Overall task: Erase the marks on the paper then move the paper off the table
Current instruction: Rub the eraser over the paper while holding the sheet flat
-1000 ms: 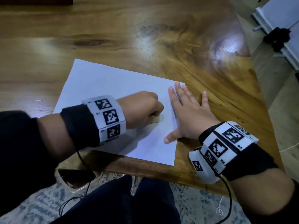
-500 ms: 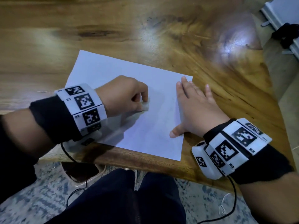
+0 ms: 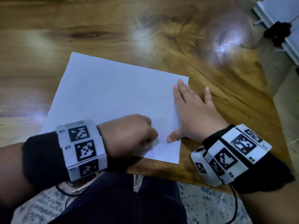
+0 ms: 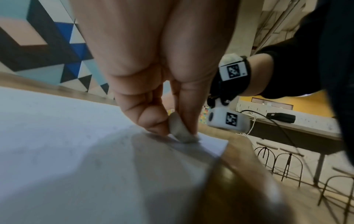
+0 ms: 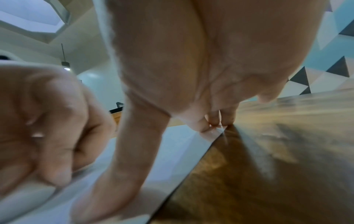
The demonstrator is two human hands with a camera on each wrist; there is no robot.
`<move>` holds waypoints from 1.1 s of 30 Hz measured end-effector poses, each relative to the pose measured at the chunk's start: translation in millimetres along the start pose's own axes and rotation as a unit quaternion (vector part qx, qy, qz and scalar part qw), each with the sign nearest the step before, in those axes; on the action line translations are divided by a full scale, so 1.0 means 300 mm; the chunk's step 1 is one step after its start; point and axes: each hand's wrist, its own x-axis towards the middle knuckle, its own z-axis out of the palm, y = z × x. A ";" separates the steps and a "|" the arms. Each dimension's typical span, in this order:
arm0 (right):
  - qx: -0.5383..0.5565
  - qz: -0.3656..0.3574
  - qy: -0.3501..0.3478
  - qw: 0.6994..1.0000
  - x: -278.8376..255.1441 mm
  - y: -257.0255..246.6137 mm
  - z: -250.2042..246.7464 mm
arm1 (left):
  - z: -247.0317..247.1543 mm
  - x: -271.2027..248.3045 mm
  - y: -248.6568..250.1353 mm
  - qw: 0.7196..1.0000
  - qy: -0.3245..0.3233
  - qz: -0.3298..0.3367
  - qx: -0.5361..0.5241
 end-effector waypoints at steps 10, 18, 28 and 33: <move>-0.009 0.004 -0.008 1.000 0.003 -0.001 -0.004 | 0.000 0.017 0.044 0.993 -0.044 -0.029 0.101; -0.016 0.012 -0.019 1.000 0.009 -0.010 -0.010 | -0.075 0.114 0.029 0.992 0.050 -0.046 0.104; -0.013 0.015 -0.027 0.999 0.006 -0.011 -0.013 | -0.022 0.057 0.044 0.997 0.000 -0.013 0.075; -0.003 0.010 -0.024 1.000 0.007 -0.006 -0.007 | -0.050 0.099 0.046 0.995 0.031 -0.043 0.090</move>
